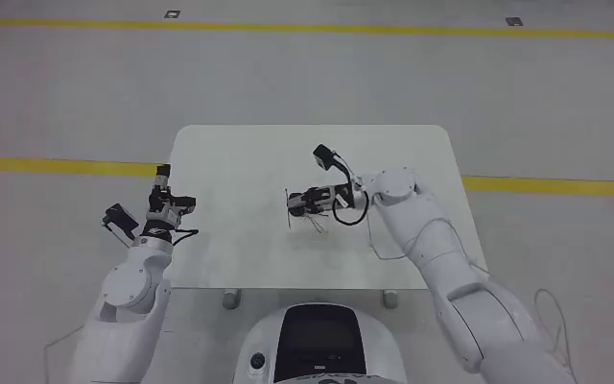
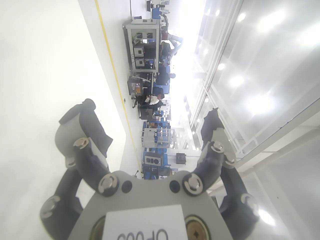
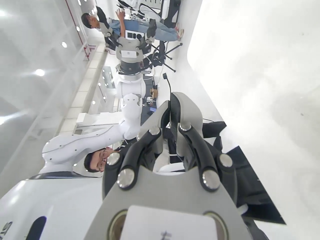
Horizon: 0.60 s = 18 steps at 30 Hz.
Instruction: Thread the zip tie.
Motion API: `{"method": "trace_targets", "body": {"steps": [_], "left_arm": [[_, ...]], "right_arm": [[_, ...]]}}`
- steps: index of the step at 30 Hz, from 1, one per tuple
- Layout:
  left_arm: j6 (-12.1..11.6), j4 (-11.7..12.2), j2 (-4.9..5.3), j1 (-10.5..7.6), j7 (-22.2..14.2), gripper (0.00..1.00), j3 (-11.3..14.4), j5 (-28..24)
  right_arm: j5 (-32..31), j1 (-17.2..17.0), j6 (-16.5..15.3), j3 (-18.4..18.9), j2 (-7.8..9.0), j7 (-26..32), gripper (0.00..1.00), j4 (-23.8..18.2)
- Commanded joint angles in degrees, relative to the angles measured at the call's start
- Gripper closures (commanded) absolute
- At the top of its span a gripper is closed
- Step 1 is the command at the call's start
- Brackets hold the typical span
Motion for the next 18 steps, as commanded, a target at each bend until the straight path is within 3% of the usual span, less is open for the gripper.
{"method": "trace_targets", "body": {"steps": [1, 6, 18], "left_arm": [[0.00, 0.00, 0.00, 0.00, 0.00, 0.00, 0.00, 0.00], [0.00, 0.00, 0.00, 0.00, 0.00, 0.00, 0.00, 0.00], [0.00, 0.00, 0.00, 0.00, 0.00, 0.00, 0.00, 0.00]], "right_arm": [[2.41, -0.11, 0.60, 0.43, 0.08, 0.22, 1.00, 0.46], [9.24, -0.40, 1.66, 2.05, 0.20, -1.46, 1.00, 2.65], [9.57, -0.42, 1.59, 2.14, 0.21, -1.54, 1.00, 2.74]]}}
